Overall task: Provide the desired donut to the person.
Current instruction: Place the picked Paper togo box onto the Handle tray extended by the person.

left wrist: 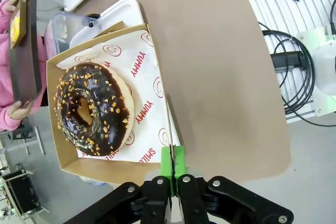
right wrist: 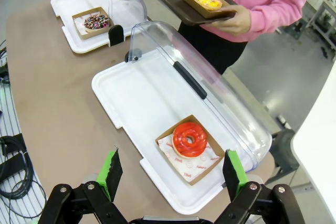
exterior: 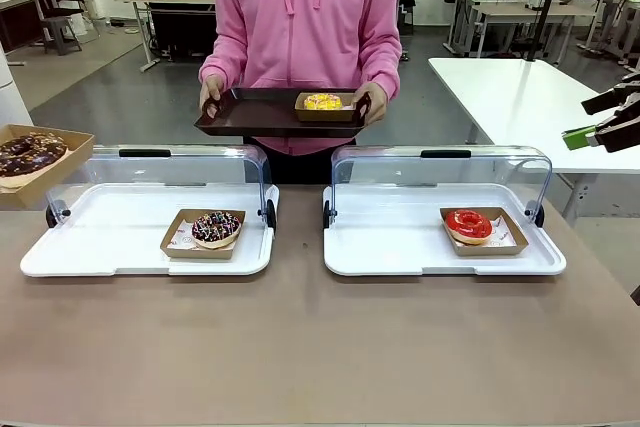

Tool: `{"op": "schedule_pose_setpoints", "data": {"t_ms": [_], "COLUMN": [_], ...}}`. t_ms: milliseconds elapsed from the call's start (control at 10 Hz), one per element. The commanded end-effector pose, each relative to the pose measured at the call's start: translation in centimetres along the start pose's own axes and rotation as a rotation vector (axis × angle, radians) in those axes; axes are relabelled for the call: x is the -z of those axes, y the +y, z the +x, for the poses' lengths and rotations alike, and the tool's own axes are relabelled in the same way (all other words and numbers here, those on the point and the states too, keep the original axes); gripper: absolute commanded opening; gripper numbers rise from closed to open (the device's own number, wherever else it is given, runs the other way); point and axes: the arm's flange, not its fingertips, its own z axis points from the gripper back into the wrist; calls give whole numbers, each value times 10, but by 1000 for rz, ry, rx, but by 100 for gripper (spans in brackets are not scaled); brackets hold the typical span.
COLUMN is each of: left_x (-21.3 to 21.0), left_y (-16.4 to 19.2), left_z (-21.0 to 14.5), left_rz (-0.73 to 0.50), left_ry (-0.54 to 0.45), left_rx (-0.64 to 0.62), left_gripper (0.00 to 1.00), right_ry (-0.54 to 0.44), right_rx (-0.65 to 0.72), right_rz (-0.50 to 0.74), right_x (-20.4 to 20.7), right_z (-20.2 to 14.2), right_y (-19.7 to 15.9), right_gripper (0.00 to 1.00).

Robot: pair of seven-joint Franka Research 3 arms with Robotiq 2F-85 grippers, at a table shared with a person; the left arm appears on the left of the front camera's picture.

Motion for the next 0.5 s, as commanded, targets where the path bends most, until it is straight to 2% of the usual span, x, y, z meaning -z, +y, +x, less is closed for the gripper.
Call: {"op": "schedule_pose_setpoints", "data": {"t_ms": [0, 400], "left_x": [1, 1], "left_y": [0, 0], "left_z": [-1, -1], "left_rz": [10, 10], "left_ry": [13, 13], "left_rx": [-12, -12], "left_gripper": [0, 0], "right_ry": [7, 7], "right_rx": [1, 1], "right_rz": [-2, -2], "right_x": [1, 1], "right_z": [-1, -1], "right_y": [0, 0], "right_gripper": [100, 100]}}
